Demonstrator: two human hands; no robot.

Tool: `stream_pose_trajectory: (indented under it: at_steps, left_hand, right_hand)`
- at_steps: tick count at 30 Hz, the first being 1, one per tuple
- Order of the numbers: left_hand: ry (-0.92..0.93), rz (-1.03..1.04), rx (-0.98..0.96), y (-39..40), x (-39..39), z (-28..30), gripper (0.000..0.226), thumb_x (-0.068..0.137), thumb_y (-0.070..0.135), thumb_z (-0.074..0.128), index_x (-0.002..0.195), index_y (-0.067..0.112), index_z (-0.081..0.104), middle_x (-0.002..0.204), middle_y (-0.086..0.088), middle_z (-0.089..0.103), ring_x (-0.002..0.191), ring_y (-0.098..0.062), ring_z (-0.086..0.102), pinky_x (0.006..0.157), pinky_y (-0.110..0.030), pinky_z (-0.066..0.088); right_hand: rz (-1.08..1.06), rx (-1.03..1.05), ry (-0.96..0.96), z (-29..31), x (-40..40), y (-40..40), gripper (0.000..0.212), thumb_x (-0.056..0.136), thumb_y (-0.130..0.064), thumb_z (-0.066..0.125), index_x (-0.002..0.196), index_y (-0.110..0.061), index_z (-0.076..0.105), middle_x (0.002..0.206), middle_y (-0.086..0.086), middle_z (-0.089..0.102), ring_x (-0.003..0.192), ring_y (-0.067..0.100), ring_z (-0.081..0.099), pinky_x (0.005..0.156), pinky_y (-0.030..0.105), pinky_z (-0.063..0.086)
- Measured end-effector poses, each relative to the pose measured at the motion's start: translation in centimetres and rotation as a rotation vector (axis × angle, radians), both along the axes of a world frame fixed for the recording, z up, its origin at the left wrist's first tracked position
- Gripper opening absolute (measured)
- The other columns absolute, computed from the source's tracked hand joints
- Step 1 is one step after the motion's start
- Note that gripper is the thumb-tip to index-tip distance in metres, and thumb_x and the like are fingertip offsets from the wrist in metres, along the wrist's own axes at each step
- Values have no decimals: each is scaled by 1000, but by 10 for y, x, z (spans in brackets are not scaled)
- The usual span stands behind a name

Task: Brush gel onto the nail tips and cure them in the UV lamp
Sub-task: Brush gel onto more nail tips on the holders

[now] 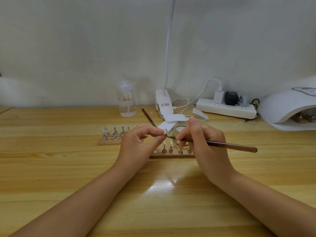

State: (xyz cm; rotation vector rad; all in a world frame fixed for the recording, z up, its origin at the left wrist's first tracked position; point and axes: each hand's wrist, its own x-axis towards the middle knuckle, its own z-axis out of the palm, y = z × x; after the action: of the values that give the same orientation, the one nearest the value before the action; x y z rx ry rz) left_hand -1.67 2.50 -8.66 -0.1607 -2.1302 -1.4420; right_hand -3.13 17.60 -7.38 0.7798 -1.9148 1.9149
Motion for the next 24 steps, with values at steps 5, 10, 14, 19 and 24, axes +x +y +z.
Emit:
stream_pose_trajectory:
  at_steps: [5, 10, 14, 19, 24]
  left_hand:
    - [2, 11, -9, 0, -1, 0, 18, 72, 13, 74, 70, 30, 68, 72, 14, 69, 76, 2, 61, 76, -11, 45]
    - [4, 14, -18, 0, -2, -1, 17, 72, 14, 74, 71, 30, 68, 72, 13, 68, 76, 3, 60, 74, -8, 44]
    - [-1, 19, -16, -1, -2, -1, 18, 72, 14, 73, 71, 31, 68, 72, 13, 68, 76, 1, 61, 75, -14, 46]
    - [-11, 16, 7, 0, -2, -2, 21, 72, 13, 74, 68, 33, 67, 69, 22, 67, 68, 7, 58, 73, -20, 44]
    - [-10, 6, 0, 0, -1, -2, 21, 72, 15, 74, 68, 34, 66, 71, 23, 67, 72, 4, 59, 76, -25, 47]
  right_hand:
    - [-10, -62, -28, 1, -2, 1, 42, 91, -32, 45, 60, -14, 66, 49, 1, 59, 44, 2, 51, 49, 8, 36]
    - [-47, -17, -90, 2, -3, -1, 41, 82, -45, 42, 65, -18, 67, 56, -2, 63, 47, 1, 52, 48, 11, 37]
    - [-4, -39, -98, 1, -1, -1, 43, 82, -43, 41, 60, -16, 67, 53, 3, 62, 45, 2, 50, 47, 9, 36]
    - [24, -69, -110, 2, 1, 0, 50, 82, -43, 40, 53, -12, 66, 45, 7, 57, 39, 2, 48, 45, 8, 35]
    - [-28, -64, -89, 2, -3, 1, 42, 83, -42, 42, 63, -15, 67, 54, -1, 62, 46, 1, 52, 51, 8, 38]
